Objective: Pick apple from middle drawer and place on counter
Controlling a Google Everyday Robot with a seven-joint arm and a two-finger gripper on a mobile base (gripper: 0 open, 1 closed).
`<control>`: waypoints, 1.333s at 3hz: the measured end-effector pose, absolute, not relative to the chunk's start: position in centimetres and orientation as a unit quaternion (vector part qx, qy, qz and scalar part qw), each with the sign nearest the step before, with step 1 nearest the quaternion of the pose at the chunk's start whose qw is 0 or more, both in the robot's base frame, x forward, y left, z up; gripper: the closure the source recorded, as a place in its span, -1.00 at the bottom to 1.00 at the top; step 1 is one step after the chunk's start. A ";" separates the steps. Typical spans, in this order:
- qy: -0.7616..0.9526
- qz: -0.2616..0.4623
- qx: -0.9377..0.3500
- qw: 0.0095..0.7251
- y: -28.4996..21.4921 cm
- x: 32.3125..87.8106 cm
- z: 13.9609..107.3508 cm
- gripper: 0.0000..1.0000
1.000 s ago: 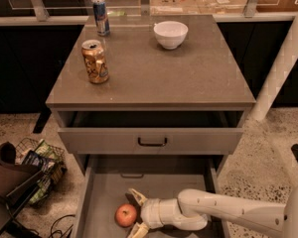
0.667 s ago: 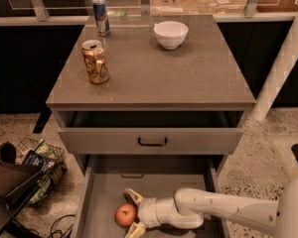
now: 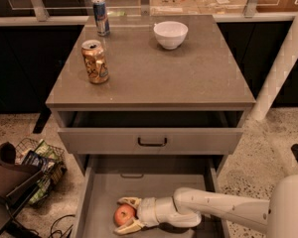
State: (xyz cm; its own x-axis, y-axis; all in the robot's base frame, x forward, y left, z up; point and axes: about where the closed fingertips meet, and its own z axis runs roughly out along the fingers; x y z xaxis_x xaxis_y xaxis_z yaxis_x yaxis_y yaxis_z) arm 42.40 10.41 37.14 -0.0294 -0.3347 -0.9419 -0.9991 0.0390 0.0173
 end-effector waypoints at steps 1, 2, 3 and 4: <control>0.592 0.406 -0.563 0.410 10.6 42.3 37.1 0.30; 0.591 0.407 -0.563 0.410 10.7 42.2 37.2 0.77; 0.590 0.408 -0.564 0.409 10.8 42.2 37.2 1.00; 0.590 0.408 -0.564 0.409 10.8 42.2 37.2 1.00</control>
Offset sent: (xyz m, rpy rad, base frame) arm -0.0007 0.0013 0.0001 0.0013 0.0009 0.0022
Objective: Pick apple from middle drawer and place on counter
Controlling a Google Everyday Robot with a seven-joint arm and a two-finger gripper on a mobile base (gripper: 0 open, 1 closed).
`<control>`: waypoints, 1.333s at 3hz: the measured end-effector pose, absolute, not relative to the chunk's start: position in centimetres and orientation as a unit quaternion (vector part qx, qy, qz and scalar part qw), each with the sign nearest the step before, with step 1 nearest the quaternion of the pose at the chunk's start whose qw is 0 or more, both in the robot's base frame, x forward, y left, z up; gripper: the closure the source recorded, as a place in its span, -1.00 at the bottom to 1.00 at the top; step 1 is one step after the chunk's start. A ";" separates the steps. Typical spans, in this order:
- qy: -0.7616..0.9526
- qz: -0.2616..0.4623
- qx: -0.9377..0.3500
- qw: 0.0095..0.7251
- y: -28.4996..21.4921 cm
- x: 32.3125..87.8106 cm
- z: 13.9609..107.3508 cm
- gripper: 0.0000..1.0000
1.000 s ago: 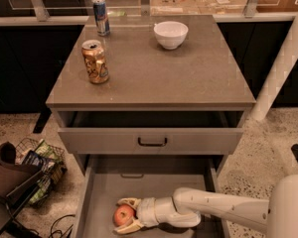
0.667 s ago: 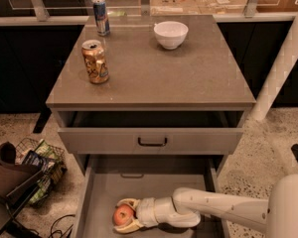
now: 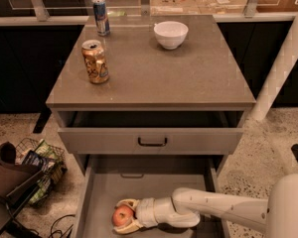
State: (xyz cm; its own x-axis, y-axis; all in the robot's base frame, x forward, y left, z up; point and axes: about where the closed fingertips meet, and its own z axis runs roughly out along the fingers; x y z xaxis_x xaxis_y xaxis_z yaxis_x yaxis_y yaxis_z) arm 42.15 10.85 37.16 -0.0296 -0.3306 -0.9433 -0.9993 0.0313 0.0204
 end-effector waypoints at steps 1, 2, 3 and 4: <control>0.588 0.420 -0.557 0.409 10.6 41.7 38.5 1.00; 0.579 0.428 -0.556 0.415 9.5 40.3 42.0 1.00; 0.560 0.436 -0.558 0.430 7.3 38.7 48.0 1.00; 0.537 0.452 -0.559 0.441 5.5 38.1 52.7 1.00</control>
Offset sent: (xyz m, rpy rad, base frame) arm -0.0369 -0.0346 0.0962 0.0683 -0.0029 0.0210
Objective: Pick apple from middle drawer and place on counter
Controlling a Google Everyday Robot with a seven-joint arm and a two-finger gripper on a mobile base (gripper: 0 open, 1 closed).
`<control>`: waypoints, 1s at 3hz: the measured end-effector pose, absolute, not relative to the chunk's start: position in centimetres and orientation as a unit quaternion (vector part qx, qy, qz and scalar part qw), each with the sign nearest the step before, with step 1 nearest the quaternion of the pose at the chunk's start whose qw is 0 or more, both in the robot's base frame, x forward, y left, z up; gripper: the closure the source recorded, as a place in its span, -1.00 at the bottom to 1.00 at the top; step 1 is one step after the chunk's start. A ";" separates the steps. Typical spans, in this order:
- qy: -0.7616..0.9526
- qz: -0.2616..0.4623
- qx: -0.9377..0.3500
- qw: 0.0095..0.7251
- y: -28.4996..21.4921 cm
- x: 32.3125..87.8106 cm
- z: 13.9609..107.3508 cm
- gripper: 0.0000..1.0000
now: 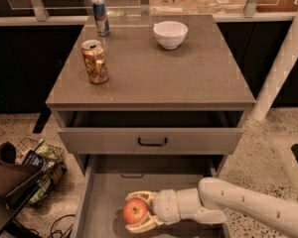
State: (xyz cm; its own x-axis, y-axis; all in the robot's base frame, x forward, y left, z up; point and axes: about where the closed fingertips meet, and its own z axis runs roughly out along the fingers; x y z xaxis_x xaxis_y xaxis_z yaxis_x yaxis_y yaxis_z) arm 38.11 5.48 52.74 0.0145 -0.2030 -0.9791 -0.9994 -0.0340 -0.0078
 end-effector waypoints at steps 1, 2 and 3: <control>0.534 0.453 -0.556 0.449 4.4 38.1 59.1 1.00; 0.540 0.431 -0.564 0.452 4.4 38.0 65.1 1.00; 0.552 0.401 -0.570 0.457 4.2 37.5 70.4 1.00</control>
Offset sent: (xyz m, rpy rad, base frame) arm -0.0006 -0.0142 0.2016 -0.0706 -0.0826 -0.0607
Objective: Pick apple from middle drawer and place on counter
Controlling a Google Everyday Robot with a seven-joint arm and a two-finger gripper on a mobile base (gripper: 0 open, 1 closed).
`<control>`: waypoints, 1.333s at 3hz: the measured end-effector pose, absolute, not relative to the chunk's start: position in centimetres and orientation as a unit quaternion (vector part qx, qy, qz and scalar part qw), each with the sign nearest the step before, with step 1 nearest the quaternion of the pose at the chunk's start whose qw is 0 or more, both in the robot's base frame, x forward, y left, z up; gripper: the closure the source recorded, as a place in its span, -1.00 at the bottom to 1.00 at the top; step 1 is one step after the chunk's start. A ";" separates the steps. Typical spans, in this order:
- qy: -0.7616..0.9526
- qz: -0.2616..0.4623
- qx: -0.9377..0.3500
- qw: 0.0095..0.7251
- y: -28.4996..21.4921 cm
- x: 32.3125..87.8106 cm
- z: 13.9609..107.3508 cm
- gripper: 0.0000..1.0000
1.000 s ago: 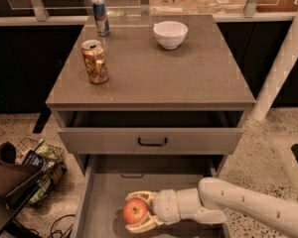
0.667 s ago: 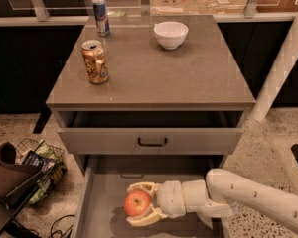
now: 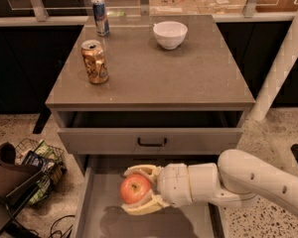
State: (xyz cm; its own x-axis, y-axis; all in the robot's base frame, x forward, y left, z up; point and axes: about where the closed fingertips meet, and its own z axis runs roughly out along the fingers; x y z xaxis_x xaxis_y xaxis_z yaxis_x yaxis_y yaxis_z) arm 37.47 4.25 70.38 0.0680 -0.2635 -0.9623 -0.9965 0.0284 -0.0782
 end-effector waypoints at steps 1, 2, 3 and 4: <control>0.562 0.380 -0.569 0.465 3.8 37.6 74.6 1.00; 0.575 0.360 -0.561 0.474 3.7 38.5 77.8 1.00; 0.593 0.338 -0.547 0.484 3.5 40.0 79.9 1.00; 0.628 0.309 -0.509 0.501 2.7 41.4 81.5 1.00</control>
Offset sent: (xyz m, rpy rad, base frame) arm 0.0216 -0.0119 0.1102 -0.0523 -0.0514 -0.1509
